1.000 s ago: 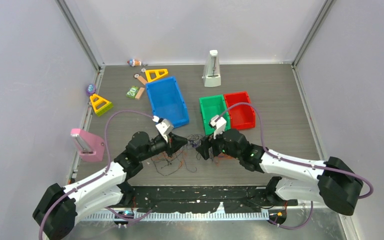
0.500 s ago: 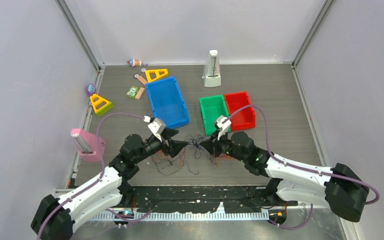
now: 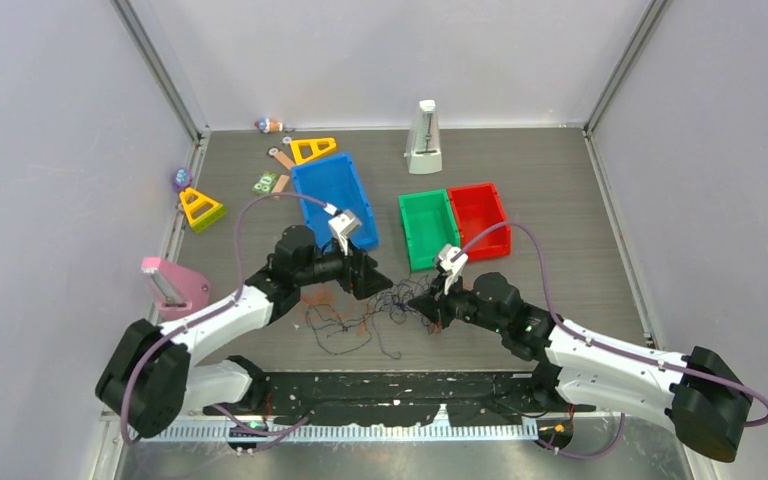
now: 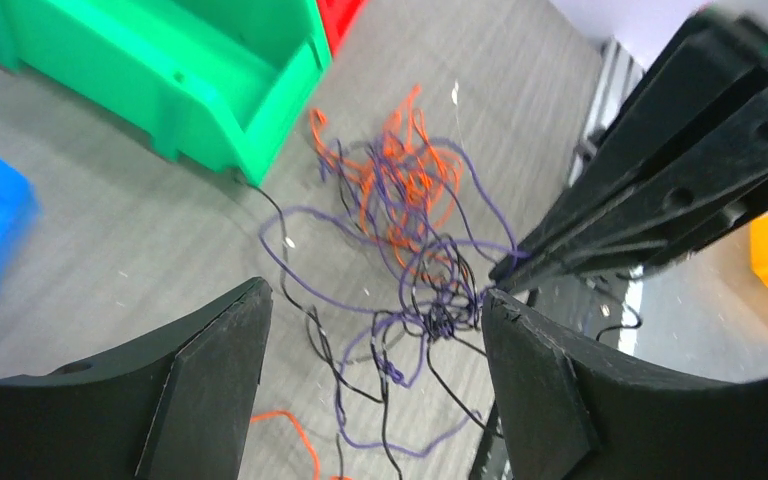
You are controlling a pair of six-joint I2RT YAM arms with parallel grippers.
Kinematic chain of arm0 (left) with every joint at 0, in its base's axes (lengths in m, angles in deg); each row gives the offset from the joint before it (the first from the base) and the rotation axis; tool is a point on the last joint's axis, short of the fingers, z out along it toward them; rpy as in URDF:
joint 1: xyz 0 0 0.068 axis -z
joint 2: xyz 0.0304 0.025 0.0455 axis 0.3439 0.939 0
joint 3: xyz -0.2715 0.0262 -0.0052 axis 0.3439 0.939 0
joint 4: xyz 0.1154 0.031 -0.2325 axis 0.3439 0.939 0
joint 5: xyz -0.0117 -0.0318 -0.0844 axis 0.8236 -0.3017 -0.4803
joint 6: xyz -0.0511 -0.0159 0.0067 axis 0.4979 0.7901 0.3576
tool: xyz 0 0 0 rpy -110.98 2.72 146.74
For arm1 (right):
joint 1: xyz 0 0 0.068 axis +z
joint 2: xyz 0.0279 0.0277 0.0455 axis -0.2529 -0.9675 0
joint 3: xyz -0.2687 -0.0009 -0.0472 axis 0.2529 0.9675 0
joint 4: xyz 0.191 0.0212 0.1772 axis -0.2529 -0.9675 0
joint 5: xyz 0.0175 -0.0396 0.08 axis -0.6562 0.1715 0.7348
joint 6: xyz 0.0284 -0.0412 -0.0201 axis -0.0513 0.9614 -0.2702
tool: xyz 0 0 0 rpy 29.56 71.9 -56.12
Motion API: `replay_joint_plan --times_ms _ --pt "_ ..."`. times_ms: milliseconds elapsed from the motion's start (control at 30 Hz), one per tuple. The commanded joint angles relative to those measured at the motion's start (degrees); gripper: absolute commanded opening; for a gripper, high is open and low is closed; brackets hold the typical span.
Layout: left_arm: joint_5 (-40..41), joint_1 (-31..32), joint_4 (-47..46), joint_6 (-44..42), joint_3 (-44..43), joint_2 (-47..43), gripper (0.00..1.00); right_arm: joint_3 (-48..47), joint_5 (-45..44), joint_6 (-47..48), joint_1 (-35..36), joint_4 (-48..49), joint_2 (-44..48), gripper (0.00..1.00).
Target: Untangle the cables
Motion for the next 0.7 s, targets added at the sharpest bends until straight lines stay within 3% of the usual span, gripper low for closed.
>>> replay_joint_plan --times_ms 0,133,300,367,400,467,533,667 --pt "-8.0 3.0 1.6 0.1 -2.1 4.9 0.78 -1.6 0.5 1.1 0.0 0.1 0.7 0.05" --pt "-5.0 7.1 9.9 -5.0 -6.9 10.0 0.71 -1.8 0.2 0.4 0.1 0.6 0.7 0.05" --pt "-5.2 7.8 9.8 -4.7 -7.9 12.8 0.64 -1.8 -1.1 -0.1 0.0 1.3 1.2 0.05" --pt "-5.8 8.5 10.0 -4.6 -8.8 14.5 0.54 -1.9 -1.5 -0.2 0.0 1.4 1.2 0.05" --pt "-5.9 8.8 10.5 -4.7 -9.5 15.5 0.41 -1.9 -1.6 -0.4 0.1 1.5 1.2 0.05" --pt "-4.5 9.1 13.6 -5.8 -11.3 17.0 0.03 -1.7 -2.3 -0.9 0.1 1.8 1.4 0.06" --pt "1.7 9.0 16.7 -7.3 -11.6 15.7 0.0 -1.2 -7.3 -2.2 0.0 1.4 2.3 0.05" --pt "11.8 6.8 10.7 -4.9 -4.3 6.0 0.0 0.4 -20.7 -5.9 0.0 -5.2 6.2 0.05"
